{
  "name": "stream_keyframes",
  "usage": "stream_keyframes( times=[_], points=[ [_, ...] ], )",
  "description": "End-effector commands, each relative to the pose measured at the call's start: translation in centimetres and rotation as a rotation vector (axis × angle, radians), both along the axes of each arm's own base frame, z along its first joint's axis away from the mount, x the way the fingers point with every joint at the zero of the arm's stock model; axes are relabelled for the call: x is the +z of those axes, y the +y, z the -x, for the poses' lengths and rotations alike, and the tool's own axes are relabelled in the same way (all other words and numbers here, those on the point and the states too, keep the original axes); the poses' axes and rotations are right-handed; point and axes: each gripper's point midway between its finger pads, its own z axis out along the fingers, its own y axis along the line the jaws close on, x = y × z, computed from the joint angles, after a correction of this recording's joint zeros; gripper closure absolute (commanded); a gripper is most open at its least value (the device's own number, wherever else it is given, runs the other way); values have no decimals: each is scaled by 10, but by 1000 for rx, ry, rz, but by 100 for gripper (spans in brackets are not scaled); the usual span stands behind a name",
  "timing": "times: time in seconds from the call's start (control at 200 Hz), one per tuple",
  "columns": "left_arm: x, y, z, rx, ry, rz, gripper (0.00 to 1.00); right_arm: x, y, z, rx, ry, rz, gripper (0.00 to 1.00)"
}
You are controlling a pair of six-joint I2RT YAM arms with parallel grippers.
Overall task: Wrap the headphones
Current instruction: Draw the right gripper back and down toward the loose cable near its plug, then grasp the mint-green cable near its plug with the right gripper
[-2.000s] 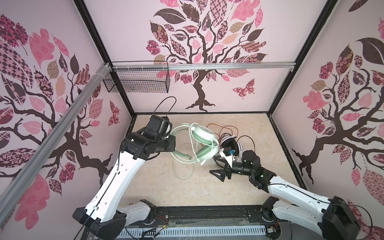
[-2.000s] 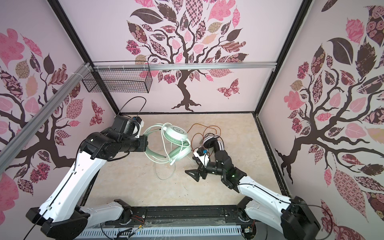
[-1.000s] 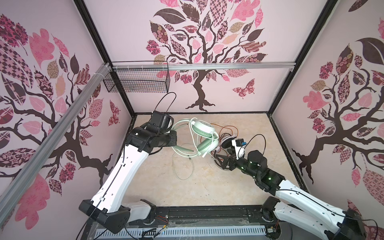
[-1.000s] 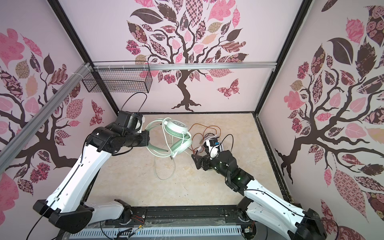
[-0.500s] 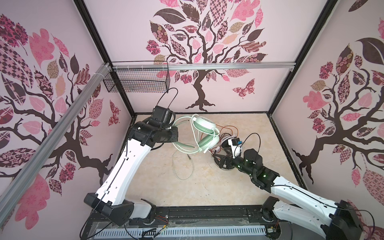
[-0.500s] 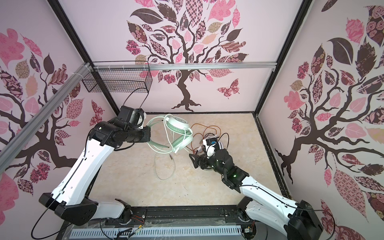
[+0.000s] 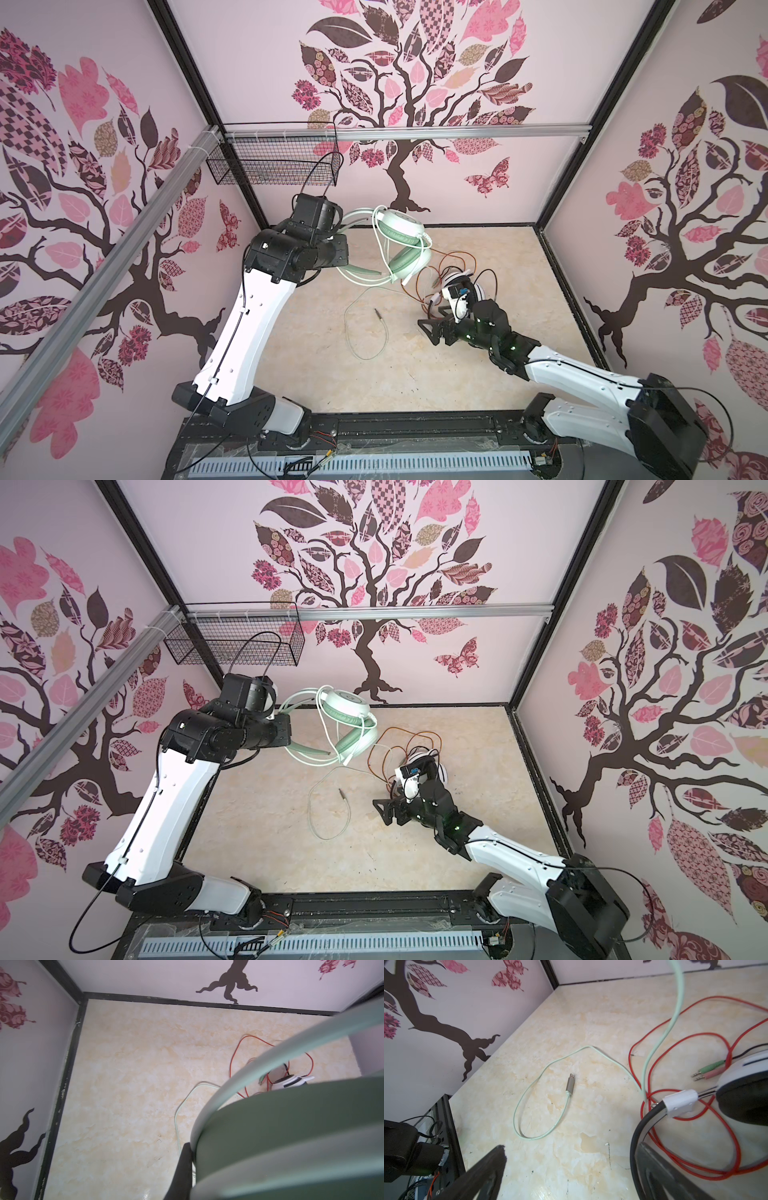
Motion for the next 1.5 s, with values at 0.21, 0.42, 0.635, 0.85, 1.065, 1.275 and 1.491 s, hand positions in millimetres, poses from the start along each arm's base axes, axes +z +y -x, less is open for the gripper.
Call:
stream_keyframes(
  times=[0.21,0.42,0.635,0.85,1.065,1.275,1.491],
  points=[
    [-3,87,-22,383,-65,-50,100,-22,8,-35,-129,167,-32,0],
    [-3,114,-2,502,-73,12,100,-10,30,-67,-103,117,37,0],
    [-5,101,5,442,-59,84,100,-20,78,-91,91,94,100,18],
    [-4,97,3,423,-59,95,100,-57,92,-137,53,75,244,39],
    [-6,96,2,416,-57,96,100,-68,69,-158,-65,15,373,40],
    [-8,93,1,405,-52,105,100,-73,56,-164,-68,-32,510,43],
    [-7,92,1,402,-53,111,100,-80,68,-182,-13,-56,594,46]
  ],
)
